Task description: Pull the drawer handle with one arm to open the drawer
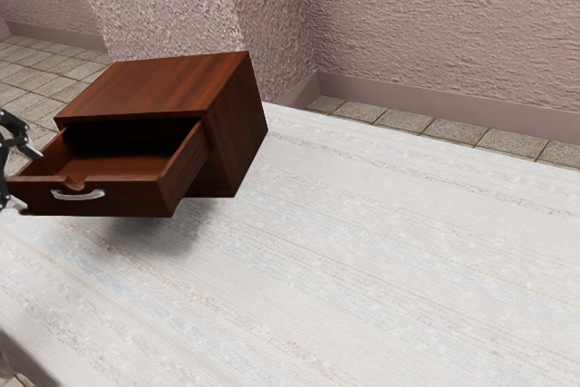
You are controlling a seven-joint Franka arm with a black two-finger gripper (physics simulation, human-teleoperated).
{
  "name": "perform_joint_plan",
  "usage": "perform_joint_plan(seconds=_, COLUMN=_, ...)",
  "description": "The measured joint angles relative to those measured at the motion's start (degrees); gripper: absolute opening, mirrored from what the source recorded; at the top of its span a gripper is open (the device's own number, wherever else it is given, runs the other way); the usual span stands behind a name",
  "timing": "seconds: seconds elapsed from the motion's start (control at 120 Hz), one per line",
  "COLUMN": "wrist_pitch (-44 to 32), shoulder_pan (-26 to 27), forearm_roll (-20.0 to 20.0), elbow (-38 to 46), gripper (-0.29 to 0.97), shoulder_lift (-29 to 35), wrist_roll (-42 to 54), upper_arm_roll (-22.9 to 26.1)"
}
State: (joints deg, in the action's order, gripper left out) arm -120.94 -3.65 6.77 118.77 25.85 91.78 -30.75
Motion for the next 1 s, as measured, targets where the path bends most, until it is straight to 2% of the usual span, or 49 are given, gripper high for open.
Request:
perform_joint_plan(seconds=0.208, wrist_pitch=5.06, shoulder_pan=7.26, forearm_roll=0.0, elbow=-12.01, gripper=0.68, shoulder_lift=-7.28, wrist_roll=-0.86, upper_arm_roll=0.67)
perform_joint_plan(seconds=0.317, wrist_pitch=7.51, shoulder_pan=8.5, forearm_roll=-0.06, elbow=-16.66, gripper=0.68, shoulder_lift=-8.84, wrist_roll=-1.2, upper_arm_roll=0.68)
perform_joint_plan(seconds=0.475, wrist_pitch=13.87, shoulder_pan=9.73, forearm_roll=-1.93, elbow=-26.95, gripper=0.68, shoulder_lift=-17.48, wrist_roll=-2.1, upper_arm_roll=0.82)
perform_joint_plan(seconds=0.675, wrist_pitch=22.17, shoulder_pan=9.15, forearm_roll=-3.1, elbow=-31.55, gripper=0.68, shoulder_lift=-19.85, wrist_roll=-8.33, upper_arm_roll=4.5)
perform_joint_plan(seconds=0.817, wrist_pitch=27.9, shoulder_pan=4.29, forearm_roll=-2.66, elbow=-32.77, gripper=0.68, shoulder_lift=-20.05, wrist_roll=-15.43, upper_arm_roll=13.28)
perform_joint_plan(seconds=1.0, wrist_pitch=31.44, shoulder_pan=3.21, forearm_roll=-2.93, elbow=-32.87, gripper=0.68, shoulder_lift=-21.52, wrist_roll=-22.0, upper_arm_roll=14.62)
